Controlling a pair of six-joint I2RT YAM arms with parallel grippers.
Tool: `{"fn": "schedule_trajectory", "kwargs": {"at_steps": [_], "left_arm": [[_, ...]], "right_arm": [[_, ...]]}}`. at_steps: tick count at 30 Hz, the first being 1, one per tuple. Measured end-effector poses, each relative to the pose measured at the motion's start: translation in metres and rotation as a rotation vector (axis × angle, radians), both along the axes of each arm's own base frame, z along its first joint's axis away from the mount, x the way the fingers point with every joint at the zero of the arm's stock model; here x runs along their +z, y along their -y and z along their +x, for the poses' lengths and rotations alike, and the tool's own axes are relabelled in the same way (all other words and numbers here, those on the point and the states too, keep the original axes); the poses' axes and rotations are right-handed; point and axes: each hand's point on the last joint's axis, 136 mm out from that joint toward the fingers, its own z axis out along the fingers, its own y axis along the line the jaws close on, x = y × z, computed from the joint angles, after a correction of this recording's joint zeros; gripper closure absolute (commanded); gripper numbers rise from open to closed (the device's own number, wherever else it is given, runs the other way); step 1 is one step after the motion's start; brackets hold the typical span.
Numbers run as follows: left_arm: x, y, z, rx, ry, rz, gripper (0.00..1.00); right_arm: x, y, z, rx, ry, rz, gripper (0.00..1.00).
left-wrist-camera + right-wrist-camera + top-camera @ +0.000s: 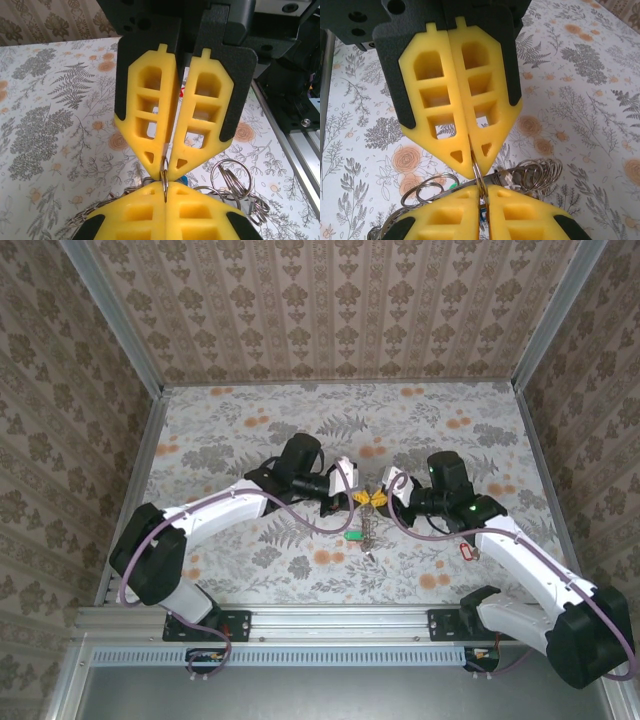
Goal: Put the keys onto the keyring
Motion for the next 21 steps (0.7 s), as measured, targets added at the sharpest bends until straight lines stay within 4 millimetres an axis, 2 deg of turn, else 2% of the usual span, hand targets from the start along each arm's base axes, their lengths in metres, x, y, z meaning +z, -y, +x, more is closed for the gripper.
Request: {"fn": "schedule_trajectory", "kwargs": {"at_steps": [5,11,17,20,21], "left_arm": [[0.003,0.0,0.002,0.007,-0.02,-0.045,1.0],[0.014,0.003,0.005,0.003,-0.012,-0.089,1.0],[0.016,0.002,0.007,0.005,-0.007,-0.099,1.0],[0.017,0.001,0.006,0.006,-0.005,-0.099,0.99],[0.017,0.001,0.006,0.008,-0.005,-0.096,0.95]], "right_arm": [[-0.003,-0.001,0.004,-0.017,0.009,0.029,0.85],[0.007,-0.003,0.008,-0.022,0.018,0.082,0.86],[0.01,-0.004,0.008,-0.025,0.007,0.103,0.99],[0.011,-0.004,0.007,-0.025,0.005,0.103,1.0],[0.011,-0.004,0.007,-0.024,0.004,0.1,1.0]]}}
